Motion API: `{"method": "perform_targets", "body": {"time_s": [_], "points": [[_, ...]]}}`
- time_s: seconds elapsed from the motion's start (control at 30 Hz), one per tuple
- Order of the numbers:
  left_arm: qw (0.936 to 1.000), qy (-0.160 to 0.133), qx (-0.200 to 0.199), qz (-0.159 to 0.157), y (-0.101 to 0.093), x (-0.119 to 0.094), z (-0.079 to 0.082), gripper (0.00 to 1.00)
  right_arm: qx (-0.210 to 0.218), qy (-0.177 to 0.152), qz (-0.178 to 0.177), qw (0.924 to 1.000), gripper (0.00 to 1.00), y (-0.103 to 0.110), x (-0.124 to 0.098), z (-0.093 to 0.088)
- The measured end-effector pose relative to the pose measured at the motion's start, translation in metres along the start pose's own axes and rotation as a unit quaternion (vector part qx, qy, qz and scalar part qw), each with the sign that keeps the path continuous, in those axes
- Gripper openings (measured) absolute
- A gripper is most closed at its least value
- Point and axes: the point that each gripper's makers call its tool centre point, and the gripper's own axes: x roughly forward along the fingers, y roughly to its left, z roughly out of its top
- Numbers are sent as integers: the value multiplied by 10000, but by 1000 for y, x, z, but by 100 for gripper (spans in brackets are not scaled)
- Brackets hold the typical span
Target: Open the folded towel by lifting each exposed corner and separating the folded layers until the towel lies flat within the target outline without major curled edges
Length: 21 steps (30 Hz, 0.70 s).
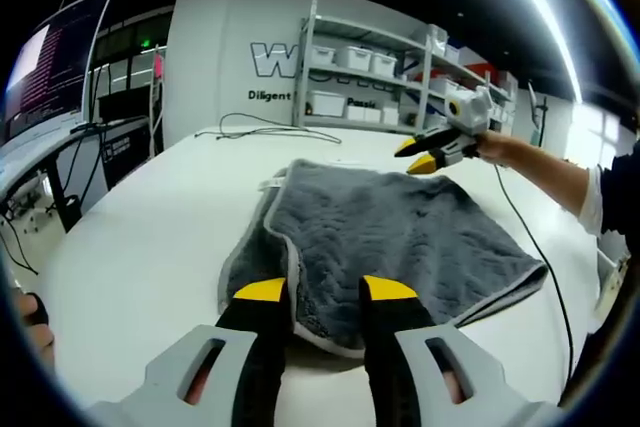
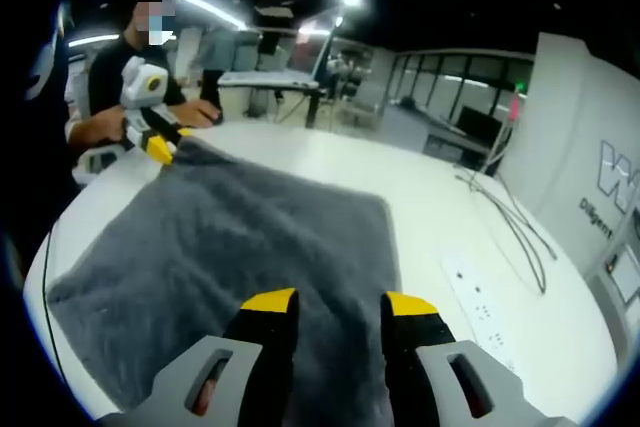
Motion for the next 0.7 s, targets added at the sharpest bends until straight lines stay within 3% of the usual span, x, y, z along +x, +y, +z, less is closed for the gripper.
{"method": "perform_targets", "body": {"time_s": [0.7], "points": [[10000,11,-50,-46,-1,-8,-2,26,106,-176,-11,9998,31,-7,28,20]]}}
